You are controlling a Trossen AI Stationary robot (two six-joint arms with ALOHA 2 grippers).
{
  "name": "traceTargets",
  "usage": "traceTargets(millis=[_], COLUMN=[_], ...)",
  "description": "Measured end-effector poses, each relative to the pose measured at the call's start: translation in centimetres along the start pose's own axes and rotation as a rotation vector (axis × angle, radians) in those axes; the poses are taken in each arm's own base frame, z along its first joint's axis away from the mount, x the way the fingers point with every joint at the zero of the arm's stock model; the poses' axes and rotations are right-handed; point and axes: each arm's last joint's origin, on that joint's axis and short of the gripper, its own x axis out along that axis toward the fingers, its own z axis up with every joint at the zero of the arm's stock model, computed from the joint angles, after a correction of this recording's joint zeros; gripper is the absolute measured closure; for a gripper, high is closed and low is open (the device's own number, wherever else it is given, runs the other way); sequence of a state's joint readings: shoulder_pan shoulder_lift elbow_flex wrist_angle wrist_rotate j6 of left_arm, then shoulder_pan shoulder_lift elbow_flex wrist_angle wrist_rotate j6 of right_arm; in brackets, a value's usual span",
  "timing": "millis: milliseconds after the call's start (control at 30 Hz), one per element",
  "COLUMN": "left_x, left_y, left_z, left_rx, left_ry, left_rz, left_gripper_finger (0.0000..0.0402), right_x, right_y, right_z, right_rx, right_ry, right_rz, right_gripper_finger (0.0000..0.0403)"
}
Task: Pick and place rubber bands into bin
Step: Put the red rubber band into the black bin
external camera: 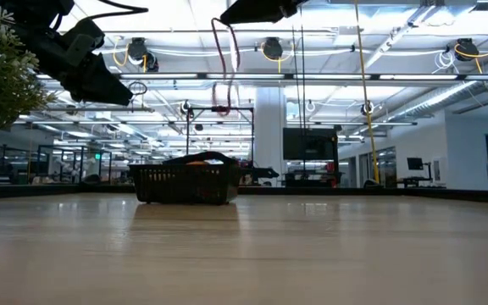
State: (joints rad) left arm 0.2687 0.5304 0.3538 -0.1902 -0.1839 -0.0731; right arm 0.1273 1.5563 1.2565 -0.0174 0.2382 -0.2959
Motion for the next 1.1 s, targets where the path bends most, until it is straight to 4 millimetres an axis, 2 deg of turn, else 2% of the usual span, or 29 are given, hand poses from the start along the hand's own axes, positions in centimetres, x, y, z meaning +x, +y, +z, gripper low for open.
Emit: traceTargets(millis=[267, 433, 500, 733, 1100], left_x=[0.0, 0.0, 0.0, 0.0, 0.0], left_y=[0.0, 0.0, 0.0, 0.0, 0.0], left_z=[0.1, 0.1, 0.1, 0.1, 0.1], left_rx=[0.010, 0.011, 0.010, 0.011, 0.013], left_ry=[-0.007, -0.007, -0.008, -0.008, -0.007], left_rz=[0.000, 0.000, 0.000, 0.001, 0.001], left_gripper_finger=[0.0185, 0.0185, 0.0185, 0.0185, 0.0185], right_x=[0.3, 0.6, 1.2, 4.8, 10.1], right_y=[-3.3, -5.4, -6.0, -6.4, -4.9], right_z=[1.4, 1.1, 0.7, -1.9, -7.4], right_rx=[-0.051, -0.028, -0.015, -0.007, -0.012], right_ry=[-0.027, -0.032, -0.039, 0.011, 0.191], right_rz=[-0.082, -0.120, -0.106, -0.080, -0.030], right_gripper_finger=[0.0403, 0.0403, 0.0403, 0.0403, 0.0403])
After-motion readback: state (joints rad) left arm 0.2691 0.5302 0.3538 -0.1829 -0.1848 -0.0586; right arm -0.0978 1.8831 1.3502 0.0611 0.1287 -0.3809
